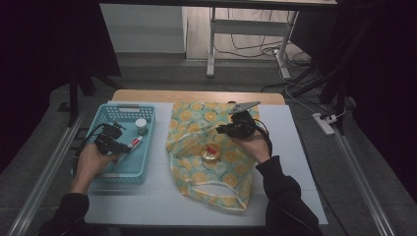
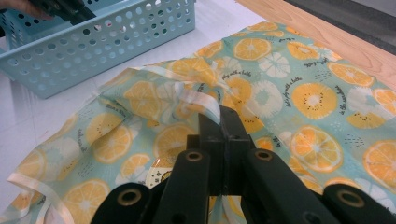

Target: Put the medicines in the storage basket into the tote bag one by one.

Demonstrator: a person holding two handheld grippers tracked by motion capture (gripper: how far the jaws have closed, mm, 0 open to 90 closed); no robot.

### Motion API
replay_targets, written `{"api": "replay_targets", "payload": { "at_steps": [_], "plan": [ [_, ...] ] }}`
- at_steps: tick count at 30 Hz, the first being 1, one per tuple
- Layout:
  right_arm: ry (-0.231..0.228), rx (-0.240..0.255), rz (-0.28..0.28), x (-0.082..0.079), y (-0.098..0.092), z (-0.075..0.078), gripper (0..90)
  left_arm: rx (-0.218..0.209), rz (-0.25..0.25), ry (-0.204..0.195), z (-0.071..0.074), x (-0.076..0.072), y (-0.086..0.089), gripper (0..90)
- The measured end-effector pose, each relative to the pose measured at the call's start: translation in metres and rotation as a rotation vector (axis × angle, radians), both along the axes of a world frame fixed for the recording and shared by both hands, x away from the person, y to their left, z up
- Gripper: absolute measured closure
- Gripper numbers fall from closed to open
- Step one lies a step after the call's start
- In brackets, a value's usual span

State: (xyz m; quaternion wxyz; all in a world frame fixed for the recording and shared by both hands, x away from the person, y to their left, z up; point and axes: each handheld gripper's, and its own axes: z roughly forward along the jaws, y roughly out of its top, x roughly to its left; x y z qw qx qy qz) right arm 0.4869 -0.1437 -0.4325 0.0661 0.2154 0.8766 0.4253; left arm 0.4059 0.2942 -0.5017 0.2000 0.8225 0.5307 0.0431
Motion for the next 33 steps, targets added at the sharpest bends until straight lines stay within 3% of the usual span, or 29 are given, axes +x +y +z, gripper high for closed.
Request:
{"api": "replay_targets", "payload": {
  "at_steps": [15,23,33],
  "plan": [
    [-0.003,0.004,-0.002,0.000,-0.001,0.000,90.0,-0.058,0.005,-0.110,0.032,-0.005,-0.005,75.4],
    [-0.005,0.004,-0.002,0.000,0.000,0.000,90.0,-0.098,-0.064,-0.166,0.050,-0.014,-0.028,75.4],
    [-0.005,0.008,-0.006,0.000,-0.001,0.001,90.0,-0.129,-0.153,-0.195,0.065,-0.022,-0.058,75.4]
  ]
}}
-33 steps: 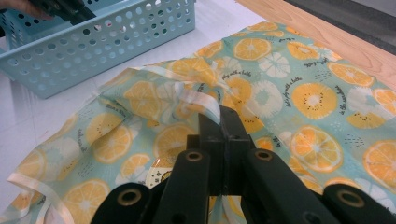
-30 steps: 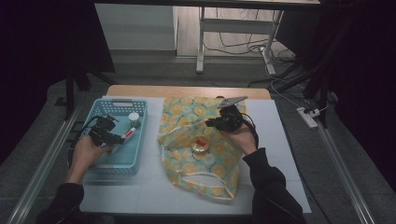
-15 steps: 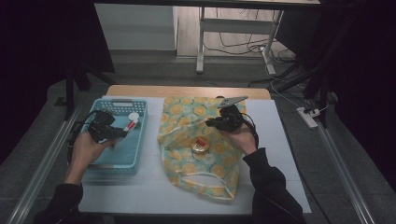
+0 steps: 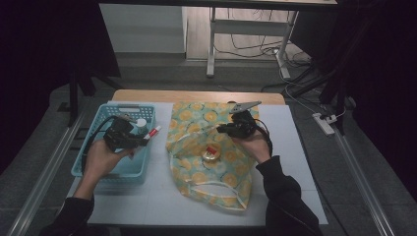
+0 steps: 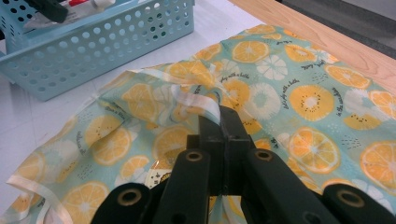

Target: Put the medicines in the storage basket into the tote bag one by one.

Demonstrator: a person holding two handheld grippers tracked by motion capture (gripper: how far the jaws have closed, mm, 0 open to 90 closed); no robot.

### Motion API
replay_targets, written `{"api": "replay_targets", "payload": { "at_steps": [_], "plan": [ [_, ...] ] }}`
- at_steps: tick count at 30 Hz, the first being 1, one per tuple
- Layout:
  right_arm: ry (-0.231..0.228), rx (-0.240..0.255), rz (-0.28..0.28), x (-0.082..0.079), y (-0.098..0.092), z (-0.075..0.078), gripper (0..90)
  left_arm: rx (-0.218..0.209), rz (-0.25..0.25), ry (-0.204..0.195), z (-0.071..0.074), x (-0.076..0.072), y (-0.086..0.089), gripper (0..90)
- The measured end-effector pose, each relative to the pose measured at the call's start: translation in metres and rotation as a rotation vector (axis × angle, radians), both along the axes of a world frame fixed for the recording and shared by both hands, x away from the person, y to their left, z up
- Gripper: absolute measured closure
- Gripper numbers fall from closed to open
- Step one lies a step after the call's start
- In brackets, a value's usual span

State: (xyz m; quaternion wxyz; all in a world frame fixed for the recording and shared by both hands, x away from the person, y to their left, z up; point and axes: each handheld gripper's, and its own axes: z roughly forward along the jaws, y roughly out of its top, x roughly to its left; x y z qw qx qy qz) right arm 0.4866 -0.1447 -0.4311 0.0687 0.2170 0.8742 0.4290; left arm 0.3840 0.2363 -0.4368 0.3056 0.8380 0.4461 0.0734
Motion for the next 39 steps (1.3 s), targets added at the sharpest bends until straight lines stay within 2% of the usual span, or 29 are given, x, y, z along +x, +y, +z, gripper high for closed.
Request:
{"api": "replay_targets", "payload": {
  "at_steps": [7,12,22,25,26,28,29,32,33,39],
  "plan": [
    [-0.001,0.002,-0.003,0.000,0.000,0.000,90.0,-0.024,-0.054,-0.008,0.008,-0.003,-0.020,75.4],
    [-0.002,0.003,-0.004,0.000,0.000,0.001,90.0,-0.037,-0.106,-0.008,0.012,-0.004,-0.041,75.4],
    [-0.004,0.008,-0.006,0.000,-0.001,0.001,90.0,-0.049,-0.190,0.007,0.006,0.004,-0.084,75.4],
    [-0.006,0.009,-0.007,0.000,-0.001,0.002,90.0,-0.042,-0.205,0.008,0.004,0.006,-0.094,75.4],
    [-0.007,0.010,-0.008,0.000,-0.001,0.002,90.0,-0.036,-0.217,0.014,0.002,0.009,-0.104,75.4],
    [-0.007,0.011,-0.008,0.000,-0.001,0.002,90.0,-0.033,-0.222,0.016,0.001,0.010,-0.109,75.4],
    [-0.007,0.011,-0.009,0.000,-0.001,0.002,90.0,-0.027,-0.233,0.018,-0.001,0.012,-0.118,75.4],
    [-0.008,0.012,-0.008,0.000,0.000,0.001,90.0,-0.031,-0.241,0.024,-0.003,0.015,-0.126,75.4],
    [-0.008,0.012,-0.009,0.000,0.000,0.001,90.0,-0.018,-0.248,0.022,-0.005,0.017,-0.135,75.4],
    [-0.012,0.015,-0.010,0.000,-0.001,0.001,90.0,0.015,-0.269,0.029,-0.013,0.026,-0.157,75.4]
  ]
}}
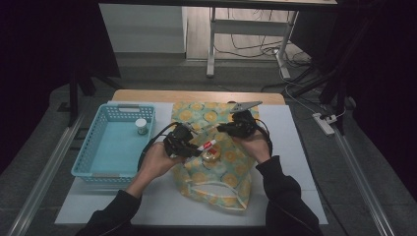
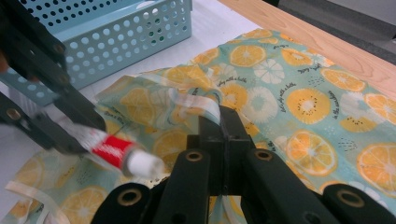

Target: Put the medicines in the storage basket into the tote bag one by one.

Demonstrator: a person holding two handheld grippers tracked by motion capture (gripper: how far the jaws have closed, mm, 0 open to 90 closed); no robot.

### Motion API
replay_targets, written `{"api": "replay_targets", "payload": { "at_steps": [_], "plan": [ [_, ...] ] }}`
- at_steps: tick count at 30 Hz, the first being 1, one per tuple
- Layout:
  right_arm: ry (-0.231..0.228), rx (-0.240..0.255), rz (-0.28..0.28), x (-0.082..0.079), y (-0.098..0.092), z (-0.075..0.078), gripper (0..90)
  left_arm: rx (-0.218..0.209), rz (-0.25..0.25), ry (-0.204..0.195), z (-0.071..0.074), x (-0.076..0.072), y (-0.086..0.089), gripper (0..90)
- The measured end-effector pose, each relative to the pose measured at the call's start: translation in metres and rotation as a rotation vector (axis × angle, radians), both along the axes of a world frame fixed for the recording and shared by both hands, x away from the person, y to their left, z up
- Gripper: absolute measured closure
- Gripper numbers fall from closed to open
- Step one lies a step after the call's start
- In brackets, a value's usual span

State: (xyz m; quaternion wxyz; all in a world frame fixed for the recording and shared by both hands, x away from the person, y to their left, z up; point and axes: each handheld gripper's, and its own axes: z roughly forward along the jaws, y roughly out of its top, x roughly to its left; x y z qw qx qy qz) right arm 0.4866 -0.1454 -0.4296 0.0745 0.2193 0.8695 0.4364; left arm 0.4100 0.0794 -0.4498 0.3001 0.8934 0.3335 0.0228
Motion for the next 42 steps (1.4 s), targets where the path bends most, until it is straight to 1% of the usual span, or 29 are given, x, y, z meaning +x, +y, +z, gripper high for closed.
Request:
{"api": "replay_targets", "payload": {
  "at_steps": [5,9,10,17,22,30,33,37,42],
  "plan": [
    [-0.002,0.003,-0.002,-0.001,0.000,0.001,90.0,0.011,0.010,0.009,-0.009,0.011,-0.010,75.4],
    [-0.006,0.008,-0.004,-0.001,0.000,0.001,90.0,0.022,0.033,0.005,-0.016,0.019,-0.014,75.3],
    [-0.006,0.008,-0.003,-0.001,0.000,0.002,90.0,0.031,0.038,0.004,-0.017,0.021,-0.015,75.3],
    [-0.008,0.005,-0.001,-0.001,0.001,0.001,90.0,0.050,0.083,-0.004,-0.024,0.035,-0.015,75.3],
    [-0.006,0.003,-0.003,-0.001,0.002,-0.001,90.0,0.075,0.101,-0.023,-0.030,0.042,-0.016,75.3],
    [-0.006,-0.005,-0.002,-0.001,0.004,-0.002,90.0,0.092,0.128,-0.022,-0.040,0.054,-0.015,75.2],
    [-0.005,-0.008,0.000,-0.001,0.004,-0.003,90.0,0.081,0.131,-0.016,-0.043,0.058,-0.015,74.9],
    [-0.005,-0.009,-0.001,-0.001,0.004,-0.004,90.0,0.075,0.128,-0.024,-0.046,0.059,-0.015,73.5],
    [-0.005,-0.007,0.000,-0.001,0.004,-0.004,90.0,0.047,0.130,-0.045,-0.041,0.057,-0.013,66.8]
  ]
}}
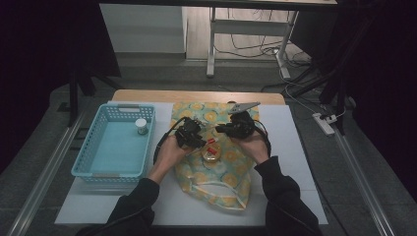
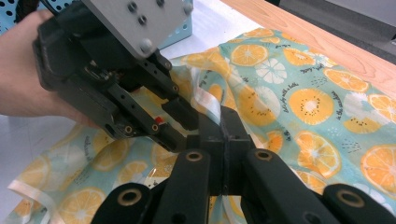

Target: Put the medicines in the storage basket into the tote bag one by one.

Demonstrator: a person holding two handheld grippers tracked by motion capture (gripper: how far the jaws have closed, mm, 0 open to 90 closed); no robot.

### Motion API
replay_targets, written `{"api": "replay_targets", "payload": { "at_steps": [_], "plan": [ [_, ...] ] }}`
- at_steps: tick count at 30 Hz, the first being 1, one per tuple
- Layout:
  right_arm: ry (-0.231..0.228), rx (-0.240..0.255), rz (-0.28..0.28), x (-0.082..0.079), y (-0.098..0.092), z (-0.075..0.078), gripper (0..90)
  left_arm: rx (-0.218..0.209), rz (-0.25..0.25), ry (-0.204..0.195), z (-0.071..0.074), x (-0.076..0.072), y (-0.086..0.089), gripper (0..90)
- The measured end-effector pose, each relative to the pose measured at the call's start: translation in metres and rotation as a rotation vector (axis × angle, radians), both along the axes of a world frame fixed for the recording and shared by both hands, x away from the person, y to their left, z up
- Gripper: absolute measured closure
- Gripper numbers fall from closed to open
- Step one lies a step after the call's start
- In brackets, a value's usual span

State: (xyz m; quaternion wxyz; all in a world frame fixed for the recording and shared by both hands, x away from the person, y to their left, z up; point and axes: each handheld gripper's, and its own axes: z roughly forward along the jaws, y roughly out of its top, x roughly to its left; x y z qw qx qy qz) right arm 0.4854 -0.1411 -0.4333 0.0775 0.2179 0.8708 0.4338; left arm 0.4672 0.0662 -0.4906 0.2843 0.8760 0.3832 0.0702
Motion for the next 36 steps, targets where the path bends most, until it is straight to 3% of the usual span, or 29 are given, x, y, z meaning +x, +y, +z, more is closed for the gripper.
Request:
{"api": "replay_targets", "payload": {
  "at_steps": [9,18,21,22,25,30,36],
  "plan": [
    [-0.002,0.003,0.000,-0.001,0.000,0.001,90.0,-0.043,-0.023,-0.016,0.011,-0.010,0.004,57.2],
    [-0.001,0.001,-0.002,0.000,0.000,0.001,90.0,-0.089,-0.091,-0.047,0.022,-0.024,0.010,40.7],
    [-0.002,0.001,-0.001,0.000,0.000,0.001,90.0,-0.115,-0.094,-0.043,0.025,-0.026,0.012,34.0],
    [-0.002,0.001,-0.001,0.000,0.000,0.001,90.0,-0.148,-0.096,-0.033,0.027,-0.028,0.014,32.3],
    [-0.002,0.001,0.000,0.000,0.000,0.001,90.0,-0.184,-0.094,-0.020,0.031,-0.031,0.019,26.4],
    [0.000,-0.001,0.000,-0.001,0.000,0.000,90.0,-0.171,-0.082,-0.011,0.034,-0.035,0.026,20.2],
    [0.001,-0.003,0.000,0.000,0.000,0.000,90.0,-0.210,-0.079,-0.012,0.038,-0.037,0.041,9.6]
  ]
}}
